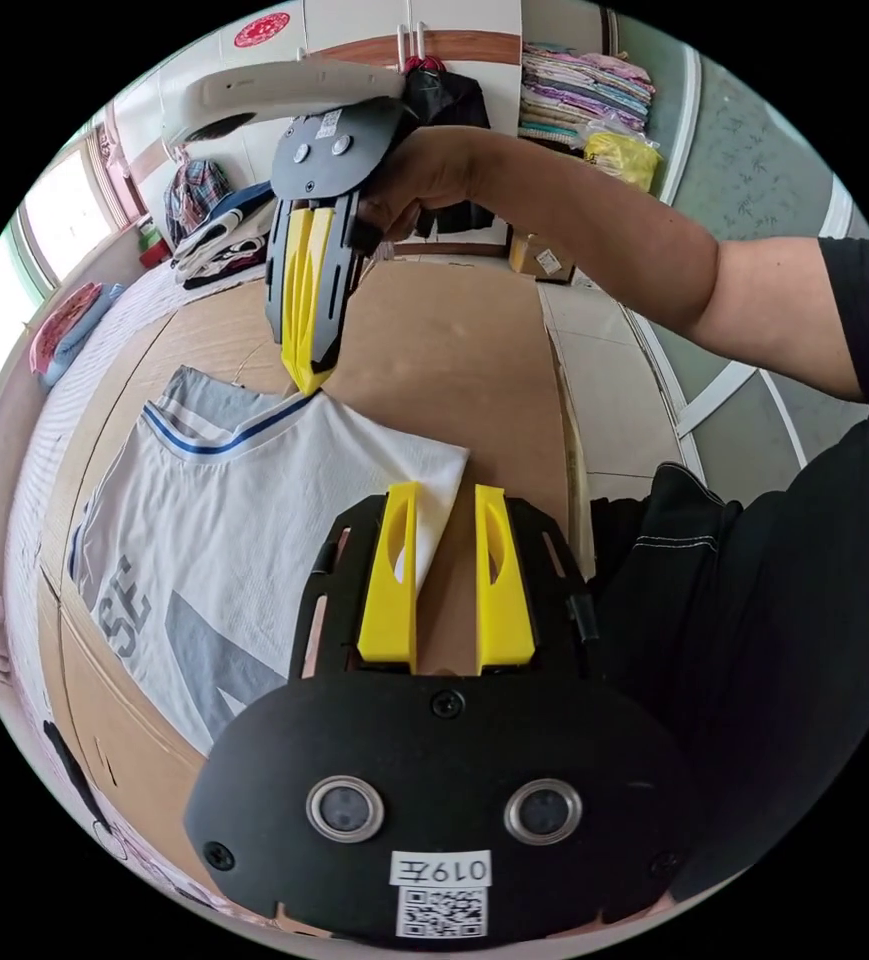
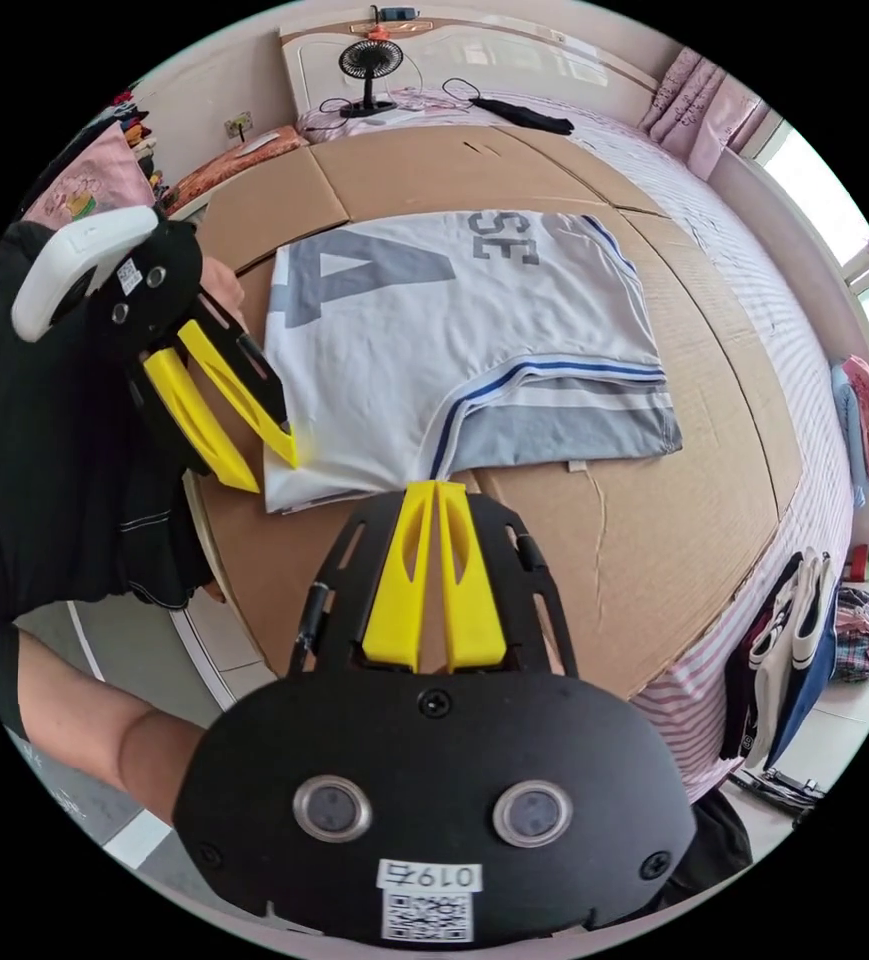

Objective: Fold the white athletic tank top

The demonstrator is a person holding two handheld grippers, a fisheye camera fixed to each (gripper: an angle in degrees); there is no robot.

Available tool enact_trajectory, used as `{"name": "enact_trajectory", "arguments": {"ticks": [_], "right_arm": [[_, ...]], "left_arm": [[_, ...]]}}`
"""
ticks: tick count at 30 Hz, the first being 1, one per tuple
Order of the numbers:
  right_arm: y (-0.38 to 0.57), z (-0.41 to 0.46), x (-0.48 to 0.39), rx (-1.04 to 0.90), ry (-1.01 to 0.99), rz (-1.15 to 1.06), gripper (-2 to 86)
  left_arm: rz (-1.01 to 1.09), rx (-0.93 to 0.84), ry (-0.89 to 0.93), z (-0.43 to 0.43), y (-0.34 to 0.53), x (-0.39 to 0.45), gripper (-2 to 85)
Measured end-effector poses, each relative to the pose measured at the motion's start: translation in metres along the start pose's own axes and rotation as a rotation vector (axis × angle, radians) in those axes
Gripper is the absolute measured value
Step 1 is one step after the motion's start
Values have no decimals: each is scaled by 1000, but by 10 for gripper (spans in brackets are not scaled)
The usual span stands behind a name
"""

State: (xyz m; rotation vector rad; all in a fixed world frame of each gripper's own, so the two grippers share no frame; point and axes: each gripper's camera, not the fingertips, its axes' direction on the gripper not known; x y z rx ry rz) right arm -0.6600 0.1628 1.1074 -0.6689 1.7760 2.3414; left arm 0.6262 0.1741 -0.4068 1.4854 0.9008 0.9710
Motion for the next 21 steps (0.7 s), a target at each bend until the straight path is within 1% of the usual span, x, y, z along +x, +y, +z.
{"name": "enact_trajectory", "arguments": {"ticks": [3, 5, 10, 13, 18, 21], "right_arm": [[5, -7, 7, 48, -25, 17, -10], [12, -11, 14, 66, -33, 31, -10], [24, -8, 23, 95, -58, 57, -9], [31, -4, 26, 103, -54, 65, -9], [43, 13, 26, 120, -51, 97, -7], [59, 14, 24, 191, -47, 135, 2]], "left_arm": [[9, 65, -10, -11, -4, 1, 74], [26, 108, -64, -18, -9, 4, 70], [126, 42, -140, -1, -23, 16, 47], [122, 6, -190, 8, -28, 13, 28], [87, 12, -135, 7, -31, -8, 18], [85, 30, -83, 1, -30, -24, 18]]}}
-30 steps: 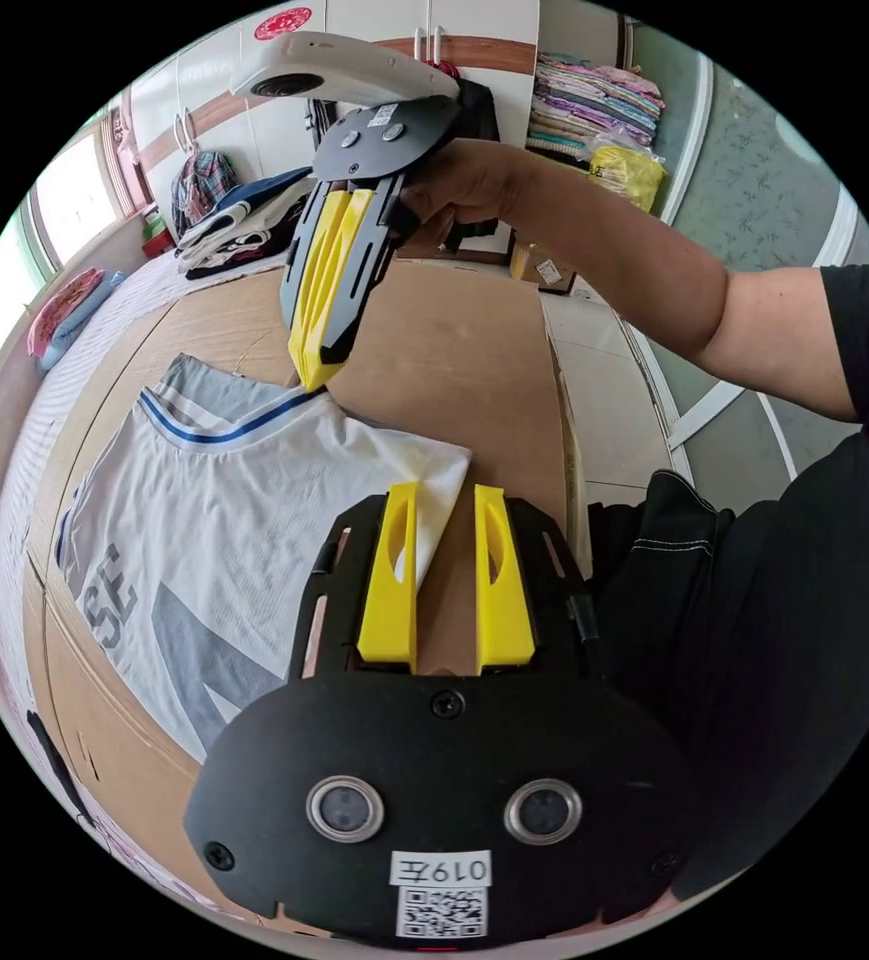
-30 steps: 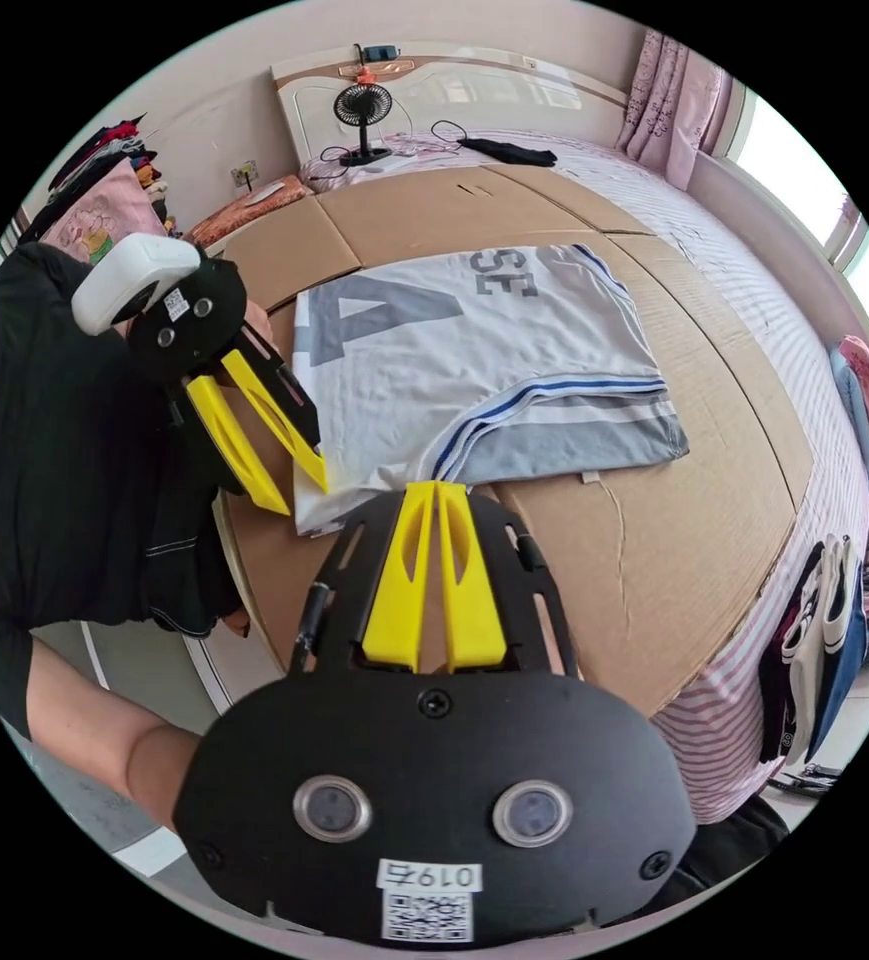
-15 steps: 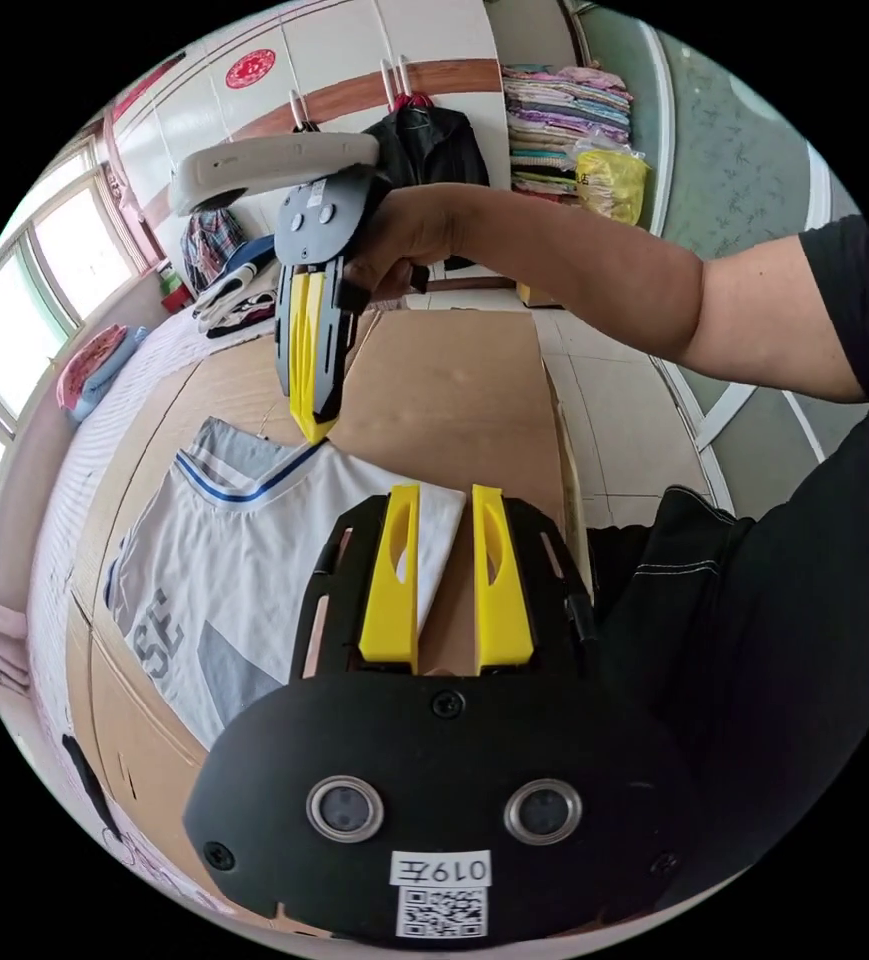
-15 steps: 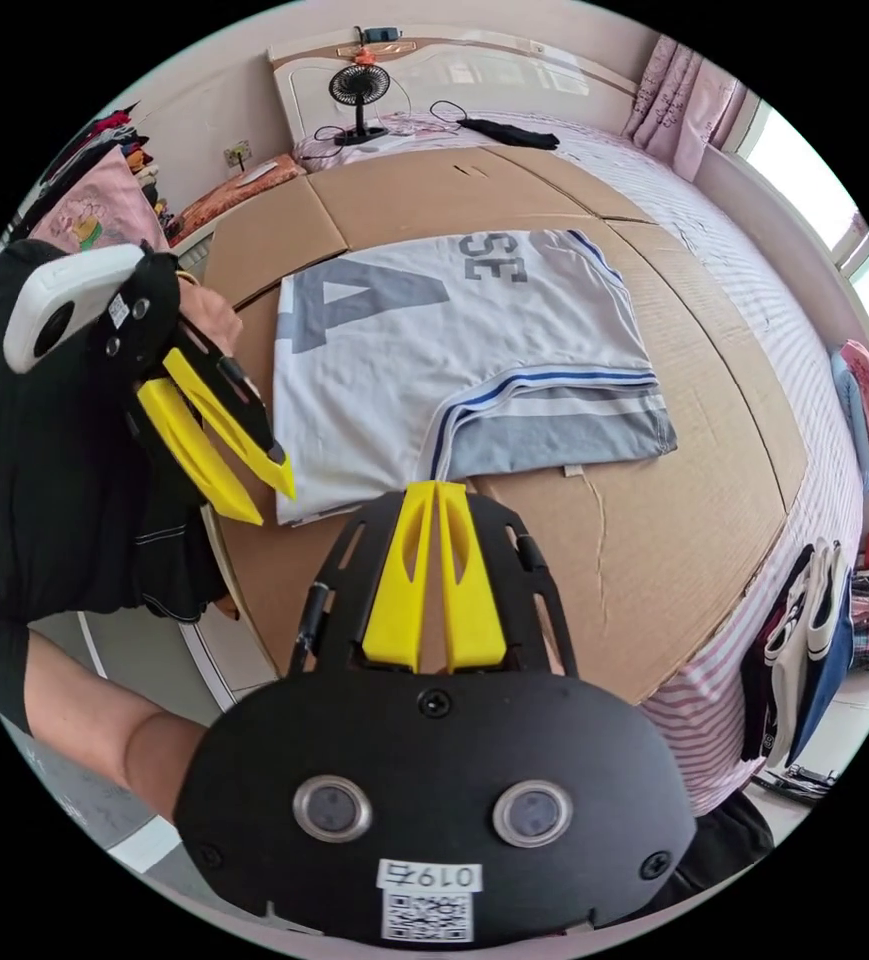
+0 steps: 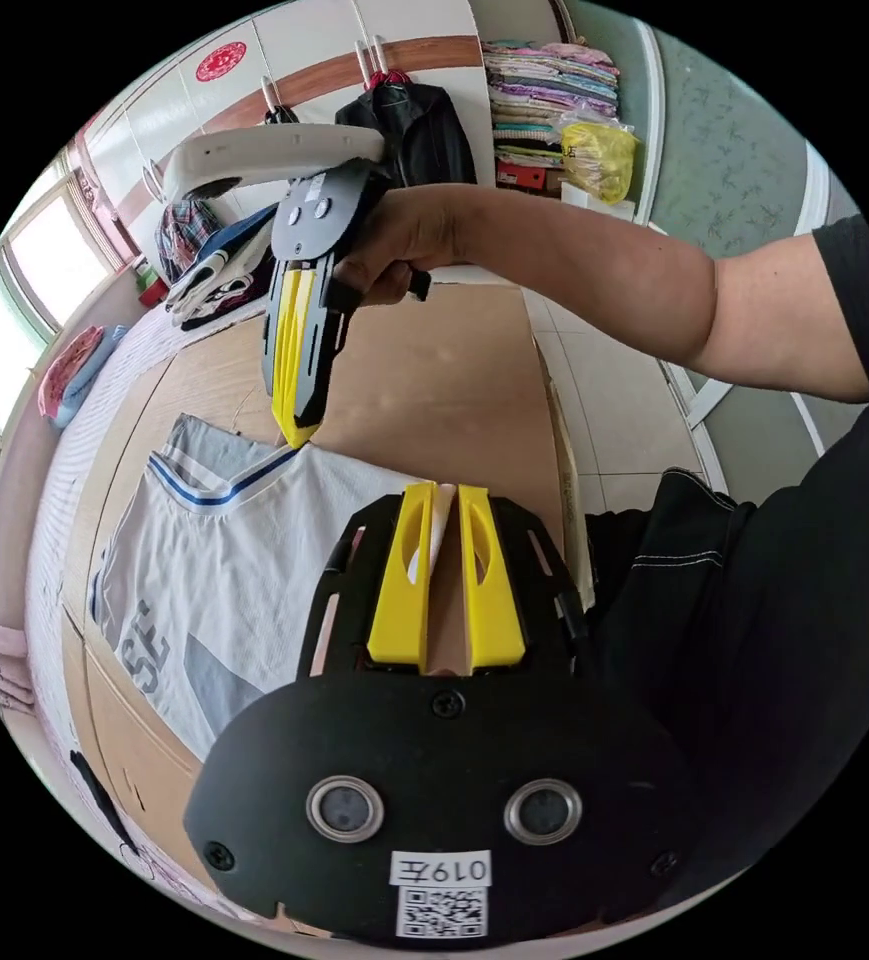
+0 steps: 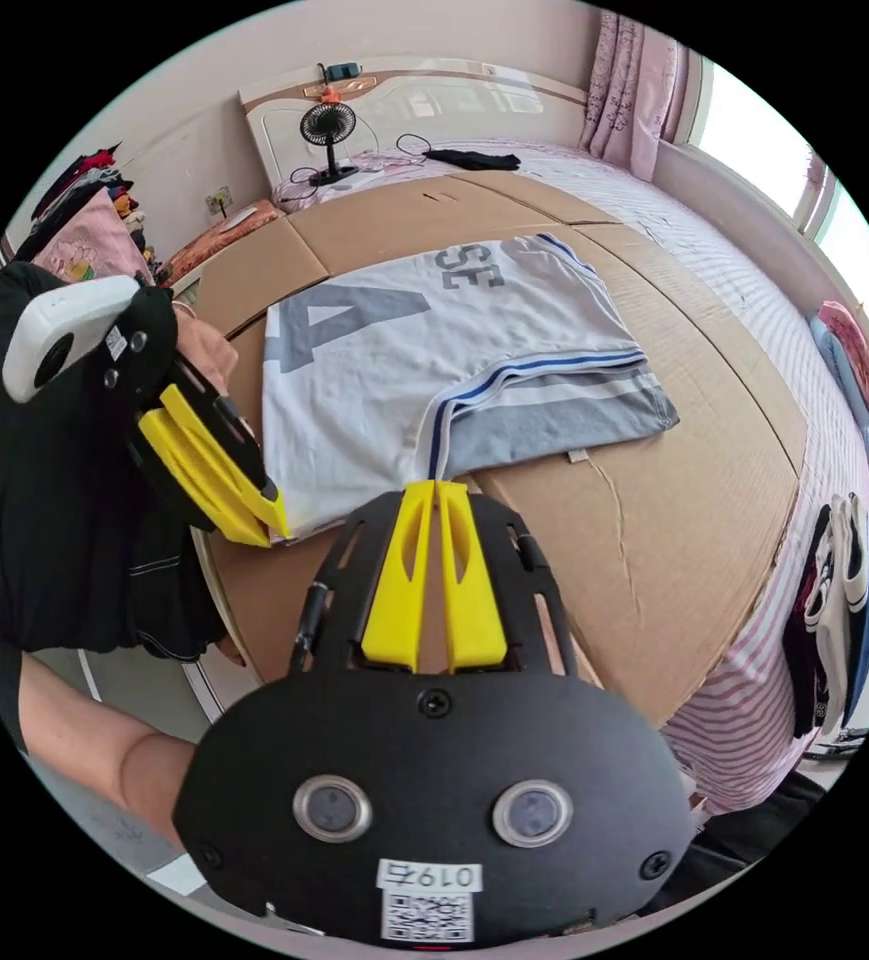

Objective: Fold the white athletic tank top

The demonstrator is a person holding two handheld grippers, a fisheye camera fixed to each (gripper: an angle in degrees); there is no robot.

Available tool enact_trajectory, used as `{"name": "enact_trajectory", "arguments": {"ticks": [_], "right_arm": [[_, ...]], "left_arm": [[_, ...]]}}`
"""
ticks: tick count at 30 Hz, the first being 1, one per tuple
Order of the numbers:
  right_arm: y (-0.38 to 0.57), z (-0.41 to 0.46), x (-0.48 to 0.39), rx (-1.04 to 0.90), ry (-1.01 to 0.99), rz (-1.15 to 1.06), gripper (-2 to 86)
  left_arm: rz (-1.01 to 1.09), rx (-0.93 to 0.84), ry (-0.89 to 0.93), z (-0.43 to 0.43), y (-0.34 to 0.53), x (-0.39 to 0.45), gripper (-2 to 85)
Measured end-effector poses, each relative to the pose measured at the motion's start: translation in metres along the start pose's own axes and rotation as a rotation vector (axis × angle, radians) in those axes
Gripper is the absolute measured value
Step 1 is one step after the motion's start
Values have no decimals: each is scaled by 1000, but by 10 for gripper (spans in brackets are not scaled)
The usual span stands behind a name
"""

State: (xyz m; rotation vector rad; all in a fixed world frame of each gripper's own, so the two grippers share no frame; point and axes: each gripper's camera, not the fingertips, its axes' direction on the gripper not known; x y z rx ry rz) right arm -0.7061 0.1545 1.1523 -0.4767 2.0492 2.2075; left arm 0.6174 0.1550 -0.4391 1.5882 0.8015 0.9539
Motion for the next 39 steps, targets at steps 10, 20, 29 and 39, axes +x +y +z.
{"name": "enact_trajectory", "arguments": {"ticks": [10, 20, 29, 39], "right_arm": [[76, -35, -23, 288, 79, 274, 56], [79, 26, -81, 282, 1, 605, 84], [59, 61, -101, 174, 76, 603, -2], [54, 87, -106, 172, 33, 637, 15]], "left_arm": [[-130, 179, 79, -52, 24, -102, 41], [-10, 90, 245, -11, -9, -227, 51], [73, -23, 216, 7, -23, -262, 11], [20, -17, 153, 7, -7, -313, 9]]}}
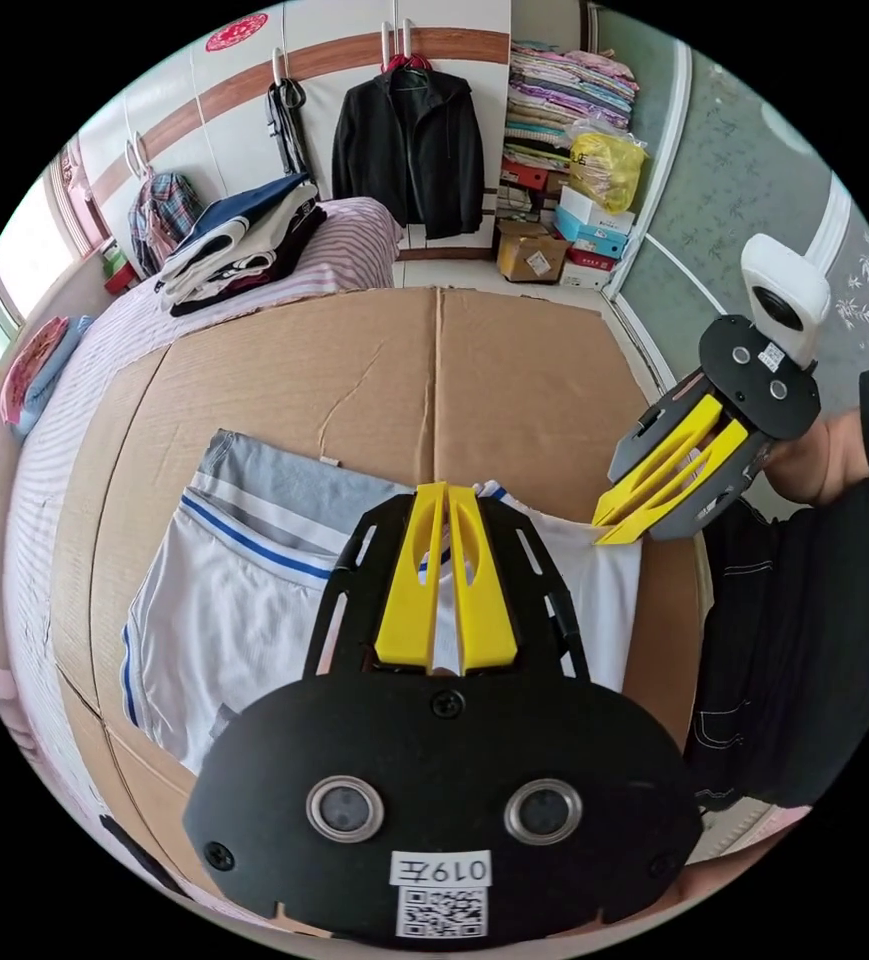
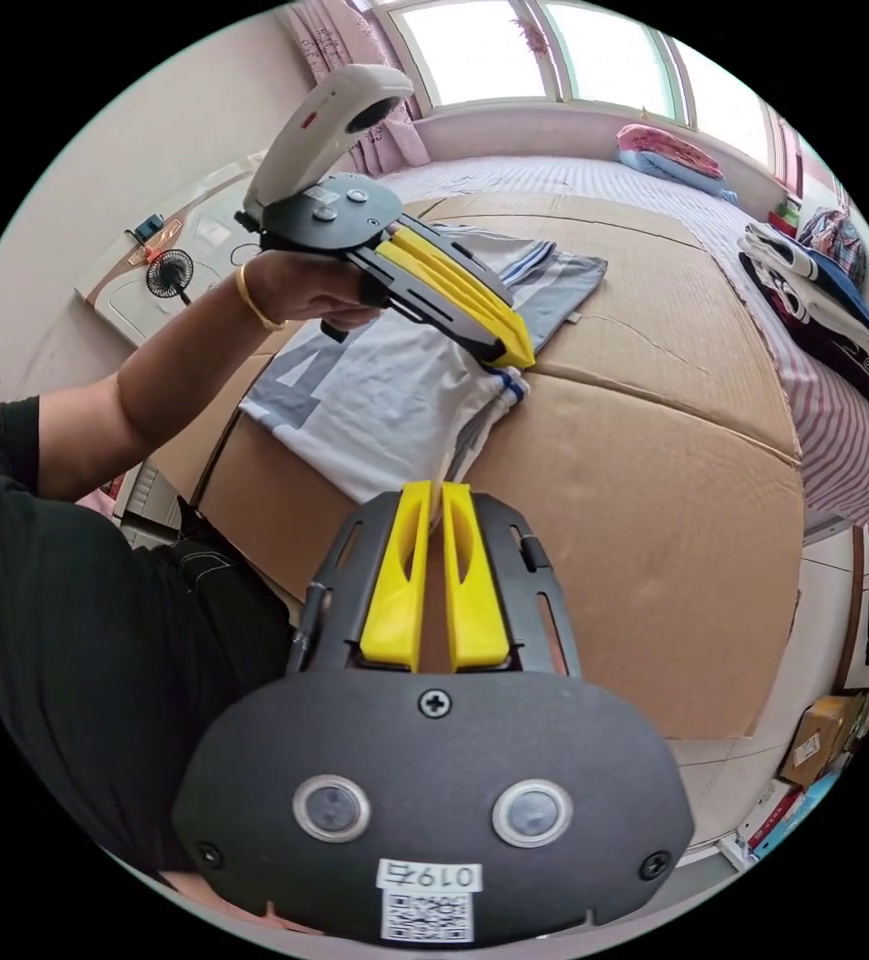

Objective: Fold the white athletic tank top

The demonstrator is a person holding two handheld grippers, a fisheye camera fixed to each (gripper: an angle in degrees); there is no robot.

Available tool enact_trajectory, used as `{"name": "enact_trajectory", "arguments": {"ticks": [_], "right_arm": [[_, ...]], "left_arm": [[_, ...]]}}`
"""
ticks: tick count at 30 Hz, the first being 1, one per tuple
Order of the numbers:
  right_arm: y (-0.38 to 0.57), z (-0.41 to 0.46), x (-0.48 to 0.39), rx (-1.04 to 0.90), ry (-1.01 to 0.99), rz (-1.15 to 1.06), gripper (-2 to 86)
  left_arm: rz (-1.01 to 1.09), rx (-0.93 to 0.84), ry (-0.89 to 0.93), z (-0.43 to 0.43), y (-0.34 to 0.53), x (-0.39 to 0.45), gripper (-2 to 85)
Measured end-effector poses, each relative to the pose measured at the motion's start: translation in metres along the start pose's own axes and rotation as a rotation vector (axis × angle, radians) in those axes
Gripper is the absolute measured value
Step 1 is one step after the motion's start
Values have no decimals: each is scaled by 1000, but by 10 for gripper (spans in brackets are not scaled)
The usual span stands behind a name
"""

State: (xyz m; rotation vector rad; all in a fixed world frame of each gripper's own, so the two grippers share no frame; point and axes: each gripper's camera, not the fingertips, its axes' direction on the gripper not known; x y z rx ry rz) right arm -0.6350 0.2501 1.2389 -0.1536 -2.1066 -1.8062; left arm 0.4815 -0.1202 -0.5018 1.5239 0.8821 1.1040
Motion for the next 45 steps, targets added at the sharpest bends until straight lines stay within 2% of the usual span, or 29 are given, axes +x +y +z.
{"name": "enact_trajectory", "arguments": {"ticks": [3, 6, 8, 12, 14, 17, 20, 25, 33, 38, 45], "right_arm": [[4, 2, 0, 10, -15, 2, 48], [4, -11, -4, 63, 81, 12, 54], [-2, -22, -16, 133, 151, -17, 52], [-22, -19, -52, 225, 124, -124, 49], [-42, 3, -77, 225, 37, -203, 50], [-64, 39, -112, 187, -83, -300, 52], [-80, 76, -148, 132, -109, -376, 52], [-90, 121, -194, 82, -97, -465, 57], [-89, 178, -247, -1, -24, -565, 65], [-90, 208, -258, -83, -56, -560, 62], [-84, 225, -270, -78, -63, -553, 21]], "left_arm": [[-7, 37, -11, -11, 14, -15, 13], [-65, 155, -62, -50, 40, -42, 22], [-189, 242, -171, -88, 73, -82, 32], [-504, 282, -271, -131, 145, -172, 52], [-719, 260, -228, -145, 202, -236, 71], [-873, 219, -86, -145, 261, -297, 96], [-958, 204, 34, -142, 299, -340, 107], [-1040, 191, 170, -132, 333, -397, 112], [-1046, 234, 329, -125, 356, -461, 90], [-1030, 233, 358, -123, 364, -486, 37], [-1041, 230, 292, -144, 379, -506, 13]]}}
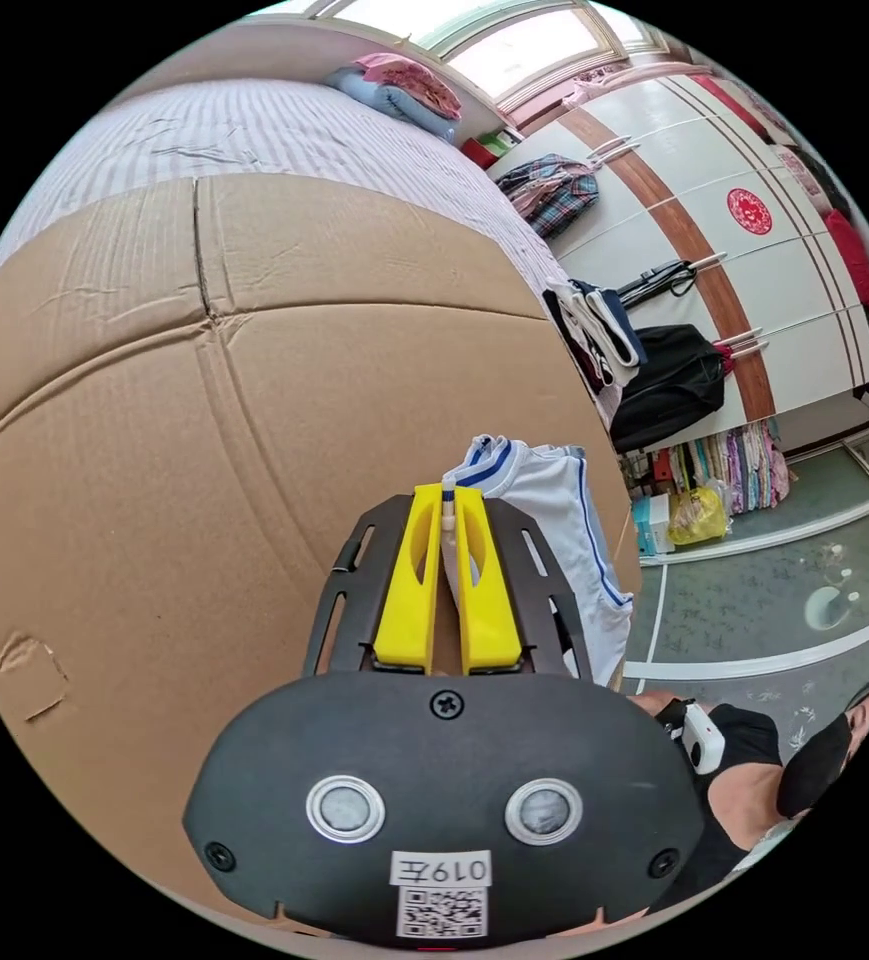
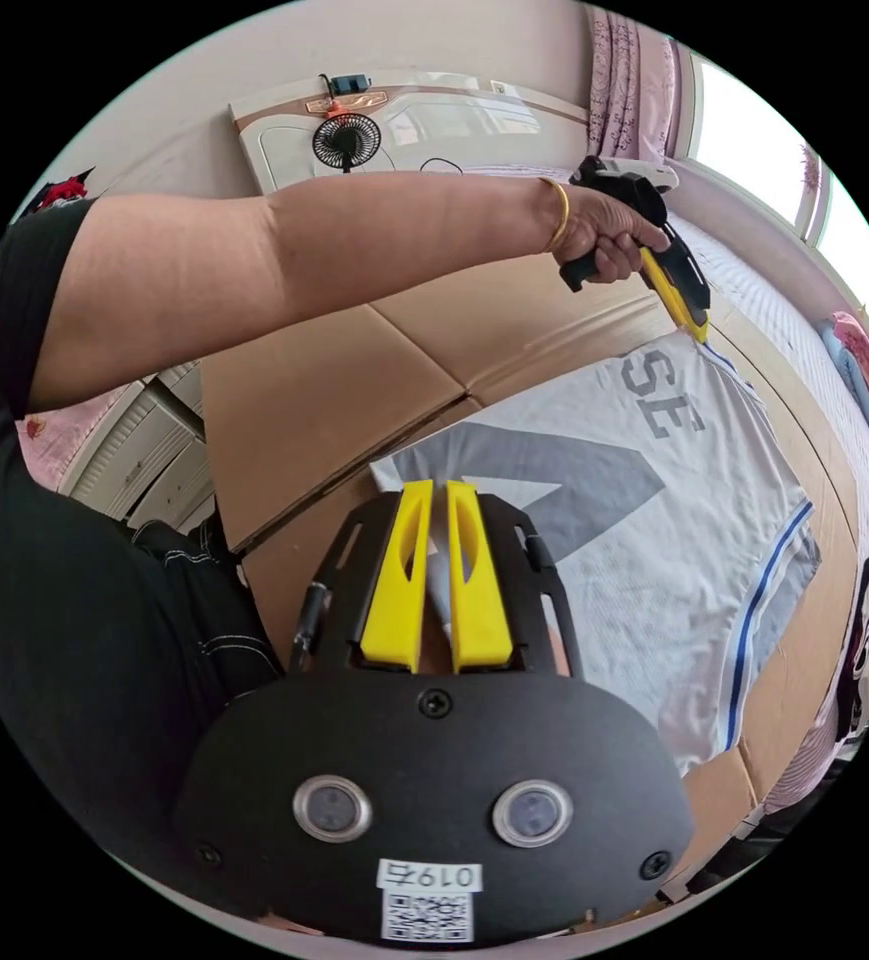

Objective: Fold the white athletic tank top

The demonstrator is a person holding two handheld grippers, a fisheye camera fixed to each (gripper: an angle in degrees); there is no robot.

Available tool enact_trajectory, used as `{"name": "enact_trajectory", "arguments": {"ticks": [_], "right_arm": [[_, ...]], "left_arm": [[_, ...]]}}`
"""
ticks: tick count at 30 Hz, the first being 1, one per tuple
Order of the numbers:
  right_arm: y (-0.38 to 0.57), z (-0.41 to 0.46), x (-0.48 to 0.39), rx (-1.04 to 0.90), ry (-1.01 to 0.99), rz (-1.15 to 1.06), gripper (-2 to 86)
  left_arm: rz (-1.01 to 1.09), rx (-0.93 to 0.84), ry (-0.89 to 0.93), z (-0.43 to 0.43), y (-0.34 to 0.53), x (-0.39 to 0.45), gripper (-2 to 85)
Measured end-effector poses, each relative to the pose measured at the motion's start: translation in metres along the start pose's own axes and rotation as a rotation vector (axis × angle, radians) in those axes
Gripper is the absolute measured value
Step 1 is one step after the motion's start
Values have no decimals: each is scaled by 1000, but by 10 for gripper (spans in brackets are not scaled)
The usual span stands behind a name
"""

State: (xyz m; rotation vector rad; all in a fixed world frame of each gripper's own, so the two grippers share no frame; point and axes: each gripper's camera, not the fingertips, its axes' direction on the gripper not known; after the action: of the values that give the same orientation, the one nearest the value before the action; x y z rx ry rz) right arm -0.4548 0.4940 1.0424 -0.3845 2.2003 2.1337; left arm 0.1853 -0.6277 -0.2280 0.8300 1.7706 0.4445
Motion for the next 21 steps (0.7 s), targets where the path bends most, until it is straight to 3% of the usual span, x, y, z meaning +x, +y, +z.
{"name": "enact_trajectory", "arguments": {"ticks": [7, 16, 21], "right_arm": [[-4, 18, -18, -12, -41, -60, 4], [-2, 32, -50, 17, -32, -111, 17], [9, 18, -91, 138, 116, -154, 47]], "left_arm": [[10, -64, -222, -21, -13, -1, 8], [-55, -31, -95, -31, -8, -44, 12], [-38, -41, -85, -36, -8, -47, 14]]}}
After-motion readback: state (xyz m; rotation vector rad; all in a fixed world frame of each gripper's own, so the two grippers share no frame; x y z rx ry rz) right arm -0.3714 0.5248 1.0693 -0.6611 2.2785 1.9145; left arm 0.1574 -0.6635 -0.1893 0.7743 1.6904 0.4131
